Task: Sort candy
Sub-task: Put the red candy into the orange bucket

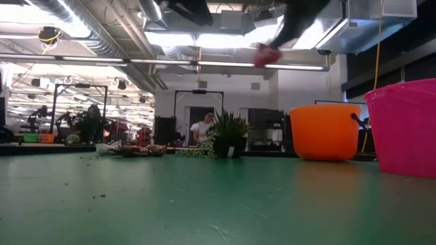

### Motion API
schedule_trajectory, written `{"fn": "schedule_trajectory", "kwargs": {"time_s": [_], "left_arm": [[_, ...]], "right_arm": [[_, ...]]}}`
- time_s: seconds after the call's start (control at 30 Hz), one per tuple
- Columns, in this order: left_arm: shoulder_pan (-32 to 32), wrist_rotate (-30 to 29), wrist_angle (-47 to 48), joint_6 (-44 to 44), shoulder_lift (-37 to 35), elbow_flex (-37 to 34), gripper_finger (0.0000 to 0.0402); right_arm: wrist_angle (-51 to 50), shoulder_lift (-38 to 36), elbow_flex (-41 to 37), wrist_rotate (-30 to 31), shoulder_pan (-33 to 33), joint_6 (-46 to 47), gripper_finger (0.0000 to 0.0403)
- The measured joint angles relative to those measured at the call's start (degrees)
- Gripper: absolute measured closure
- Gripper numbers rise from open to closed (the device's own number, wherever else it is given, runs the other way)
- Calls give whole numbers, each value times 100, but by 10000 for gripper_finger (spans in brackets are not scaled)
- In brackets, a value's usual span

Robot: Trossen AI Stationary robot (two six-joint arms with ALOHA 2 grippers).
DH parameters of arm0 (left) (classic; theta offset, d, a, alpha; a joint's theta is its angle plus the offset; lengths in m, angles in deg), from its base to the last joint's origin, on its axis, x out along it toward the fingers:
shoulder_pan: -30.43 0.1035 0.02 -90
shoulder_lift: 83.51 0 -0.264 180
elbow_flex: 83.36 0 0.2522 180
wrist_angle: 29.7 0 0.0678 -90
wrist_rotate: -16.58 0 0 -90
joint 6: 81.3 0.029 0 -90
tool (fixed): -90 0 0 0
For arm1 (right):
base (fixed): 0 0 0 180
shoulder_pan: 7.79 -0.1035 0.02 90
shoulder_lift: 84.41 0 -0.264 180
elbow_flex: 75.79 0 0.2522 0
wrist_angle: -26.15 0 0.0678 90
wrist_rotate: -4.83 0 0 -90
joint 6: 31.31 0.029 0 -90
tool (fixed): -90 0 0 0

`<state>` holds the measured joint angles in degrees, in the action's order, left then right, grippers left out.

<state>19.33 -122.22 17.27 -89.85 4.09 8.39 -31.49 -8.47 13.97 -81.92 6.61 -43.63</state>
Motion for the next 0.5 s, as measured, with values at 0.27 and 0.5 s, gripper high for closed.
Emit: {"fn": "schedule_trajectory", "kwargs": {"time_s": [0.27,0.5], "left_arm": [[-32,-446,1741,-1434,-236,-2,233],[198,-563,2005,-1654,-232,-9,233]], "right_arm": [[-1458,-776,-194,77,1338,187,396],[-1213,-1139,-1039,-266,2828,176,379]]}}
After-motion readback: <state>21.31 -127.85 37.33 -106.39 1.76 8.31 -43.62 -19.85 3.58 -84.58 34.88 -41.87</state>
